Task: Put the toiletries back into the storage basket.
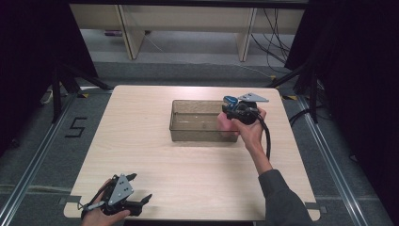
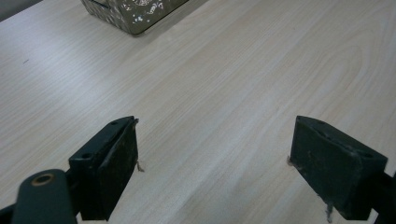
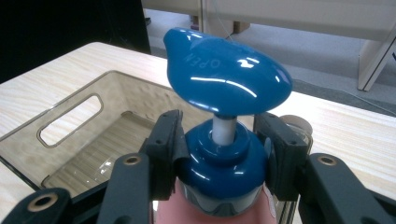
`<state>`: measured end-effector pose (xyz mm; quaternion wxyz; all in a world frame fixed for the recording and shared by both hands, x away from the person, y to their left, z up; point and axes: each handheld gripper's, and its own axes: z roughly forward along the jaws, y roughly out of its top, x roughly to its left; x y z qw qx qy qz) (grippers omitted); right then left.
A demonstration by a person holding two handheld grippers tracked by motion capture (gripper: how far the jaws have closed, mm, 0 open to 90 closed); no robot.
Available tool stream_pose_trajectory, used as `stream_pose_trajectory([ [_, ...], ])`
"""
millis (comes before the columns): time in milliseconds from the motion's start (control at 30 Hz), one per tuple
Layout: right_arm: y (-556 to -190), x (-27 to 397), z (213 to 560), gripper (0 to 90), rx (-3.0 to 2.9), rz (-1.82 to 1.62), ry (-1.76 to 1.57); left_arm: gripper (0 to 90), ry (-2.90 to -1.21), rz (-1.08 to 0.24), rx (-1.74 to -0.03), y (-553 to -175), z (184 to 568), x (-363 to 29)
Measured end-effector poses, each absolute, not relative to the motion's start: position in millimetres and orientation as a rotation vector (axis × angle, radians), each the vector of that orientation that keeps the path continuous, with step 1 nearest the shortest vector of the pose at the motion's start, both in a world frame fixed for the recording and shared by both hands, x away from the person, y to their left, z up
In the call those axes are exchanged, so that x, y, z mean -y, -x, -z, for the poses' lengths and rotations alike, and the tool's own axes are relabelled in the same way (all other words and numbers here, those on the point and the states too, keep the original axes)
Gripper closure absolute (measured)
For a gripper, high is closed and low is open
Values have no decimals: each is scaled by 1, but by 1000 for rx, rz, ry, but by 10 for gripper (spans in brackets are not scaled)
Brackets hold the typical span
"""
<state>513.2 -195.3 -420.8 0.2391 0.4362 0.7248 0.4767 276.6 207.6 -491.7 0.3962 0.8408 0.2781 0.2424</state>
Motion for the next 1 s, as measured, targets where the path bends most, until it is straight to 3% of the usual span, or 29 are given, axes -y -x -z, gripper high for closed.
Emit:
stream_pose_trajectory([
  [1000, -510, 191, 437, 532, -1989, -1279, -1167, 148, -2128, -616, -698, -276, 491, -207],
])
